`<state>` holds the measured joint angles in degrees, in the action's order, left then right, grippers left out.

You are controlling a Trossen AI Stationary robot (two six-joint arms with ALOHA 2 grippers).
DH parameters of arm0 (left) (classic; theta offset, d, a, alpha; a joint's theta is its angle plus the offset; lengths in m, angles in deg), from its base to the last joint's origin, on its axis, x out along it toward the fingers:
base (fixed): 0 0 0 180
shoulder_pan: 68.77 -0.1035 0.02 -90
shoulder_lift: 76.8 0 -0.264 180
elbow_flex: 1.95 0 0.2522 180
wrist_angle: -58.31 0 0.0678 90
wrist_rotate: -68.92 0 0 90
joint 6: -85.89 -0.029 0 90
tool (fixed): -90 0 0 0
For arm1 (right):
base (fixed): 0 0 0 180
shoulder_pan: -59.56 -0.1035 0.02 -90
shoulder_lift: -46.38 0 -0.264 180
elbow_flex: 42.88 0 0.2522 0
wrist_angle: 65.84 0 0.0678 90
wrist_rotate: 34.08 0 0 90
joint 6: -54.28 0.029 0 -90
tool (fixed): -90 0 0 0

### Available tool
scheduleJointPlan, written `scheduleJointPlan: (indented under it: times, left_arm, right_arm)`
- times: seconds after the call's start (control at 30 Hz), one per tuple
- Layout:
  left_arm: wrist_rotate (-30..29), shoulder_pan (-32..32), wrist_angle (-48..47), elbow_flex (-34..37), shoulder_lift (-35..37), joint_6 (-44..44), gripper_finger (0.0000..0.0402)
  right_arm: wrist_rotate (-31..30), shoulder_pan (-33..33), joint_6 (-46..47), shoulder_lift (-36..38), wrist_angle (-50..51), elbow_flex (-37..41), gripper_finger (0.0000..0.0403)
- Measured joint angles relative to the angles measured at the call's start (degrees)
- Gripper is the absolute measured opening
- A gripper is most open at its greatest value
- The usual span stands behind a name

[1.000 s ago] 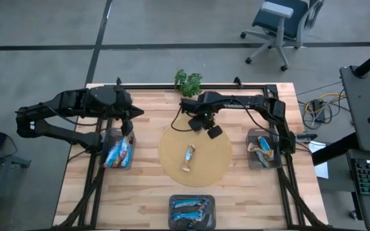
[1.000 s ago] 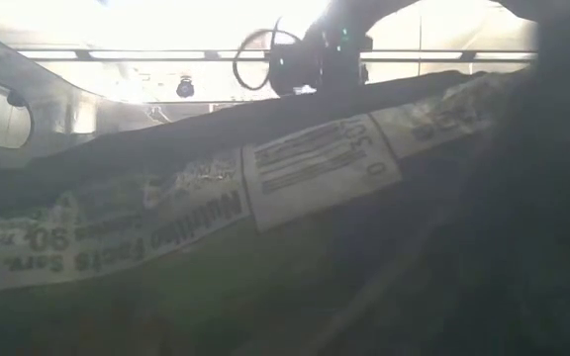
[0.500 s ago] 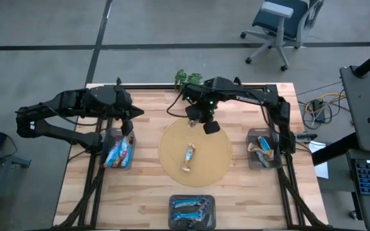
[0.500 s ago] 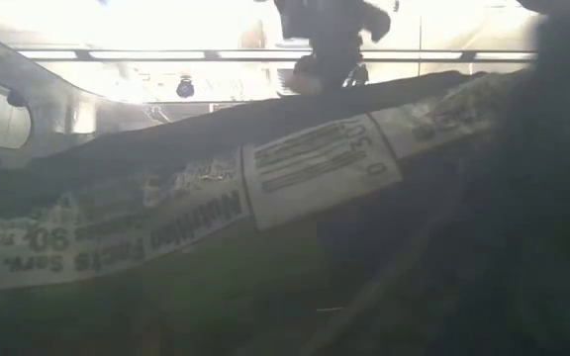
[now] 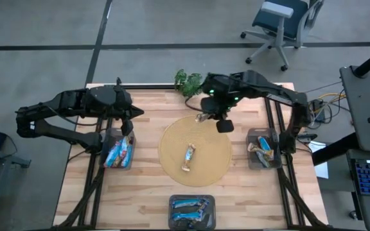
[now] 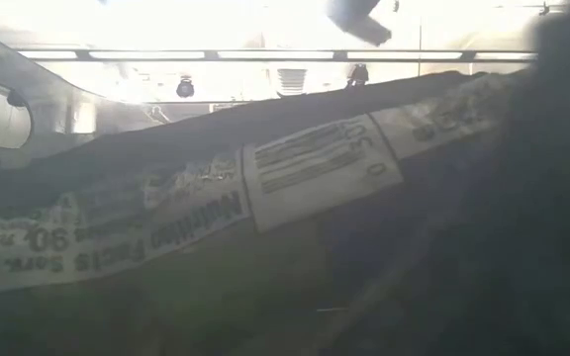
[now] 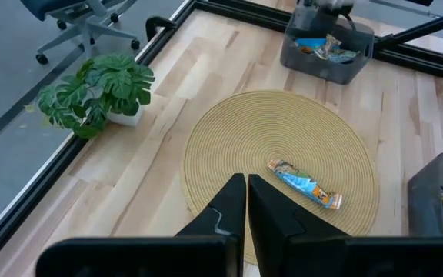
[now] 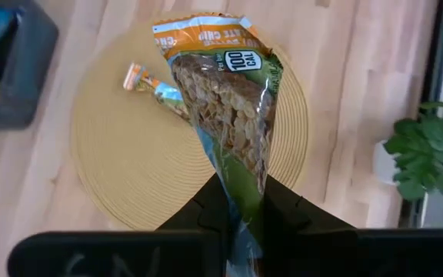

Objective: Pick and place Granola Bars by type
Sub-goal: Put the top yellow granola bar into the top right bin

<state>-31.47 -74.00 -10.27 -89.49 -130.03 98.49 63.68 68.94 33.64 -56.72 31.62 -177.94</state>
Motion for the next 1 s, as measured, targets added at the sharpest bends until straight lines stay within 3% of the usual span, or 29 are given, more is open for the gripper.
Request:
scheduleJointPlan:
  times: [0.5, 1.0]
  left_arm:
    - [0.0, 0.0, 0.0, 0.0, 0.0, 0.0, 0.0000]
    - [0.0, 0.0, 0.0, 0.0, 0.0, 1.3, 0.0000]
  right_arm:
    - [-0.2, -0.6, 8.5, 13.9, 2.4, 0.0, 0.0033]
    - [-0.3, -2.0, 12.1, 21.5, 6.3, 2.1, 0.0033]
